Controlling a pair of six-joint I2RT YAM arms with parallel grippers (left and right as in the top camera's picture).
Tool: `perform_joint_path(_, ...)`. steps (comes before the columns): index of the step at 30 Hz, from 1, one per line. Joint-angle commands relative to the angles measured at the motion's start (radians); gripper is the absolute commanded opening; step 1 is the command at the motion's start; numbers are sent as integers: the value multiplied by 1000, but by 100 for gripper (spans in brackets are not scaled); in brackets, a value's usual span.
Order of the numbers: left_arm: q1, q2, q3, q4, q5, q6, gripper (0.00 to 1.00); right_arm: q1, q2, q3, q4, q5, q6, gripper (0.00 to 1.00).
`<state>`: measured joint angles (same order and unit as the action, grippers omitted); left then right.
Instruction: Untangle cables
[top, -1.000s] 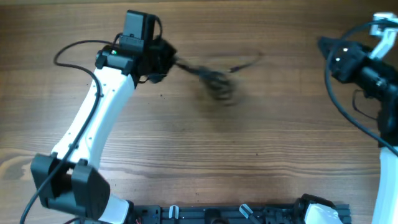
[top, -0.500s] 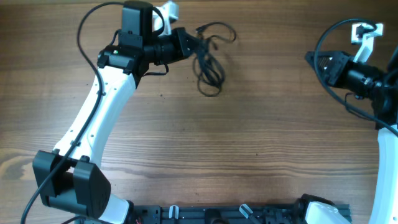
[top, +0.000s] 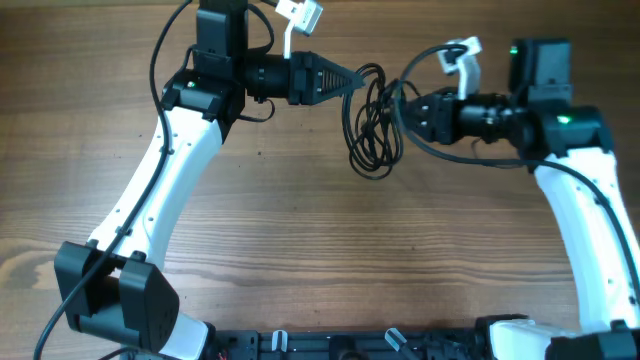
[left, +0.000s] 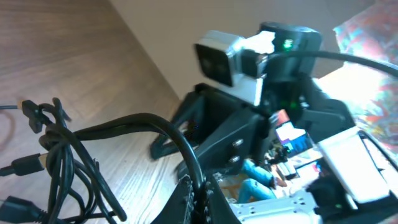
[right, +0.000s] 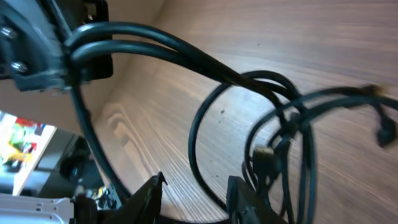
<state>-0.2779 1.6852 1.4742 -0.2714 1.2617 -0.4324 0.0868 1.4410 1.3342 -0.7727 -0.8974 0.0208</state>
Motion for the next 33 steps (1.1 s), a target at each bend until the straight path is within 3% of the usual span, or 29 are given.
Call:
perform_joint_path(1,1,-11,8,18,58,-48,4,34,44,10,44,-14,-17,38)
perform_joint_path(10,1,-11,8,22,58,-62,4,86,105,0,81,-25,-16,38)
perform_joint_path(17,1,-11,8,139,54,-193,4,143,132,0,145,11,74,36)
perform_joint_path(19,1,-11,8,142,54,-205,4,156,135,0,148,69,110,28)
perform_joint_path(21,2,-11,8,141,46,-203,4,162,134,0,149,89,129,8)
perform_joint_path(22,2,-11,8,140,32,-200,4,159,129,1,156,82,153,4)
perform_joint_path(24,2,-11,8,117,-24,-174,4,153,105,4,180,27,165,4)
perform_joint_path(30,3,-11,8,-225,-484,-69,4,31,-124,8,184,-47,226,4)
perform_joint_path(33,3,-11,8,-330,-627,-69,4,-75,-229,8,201,-190,244,4)
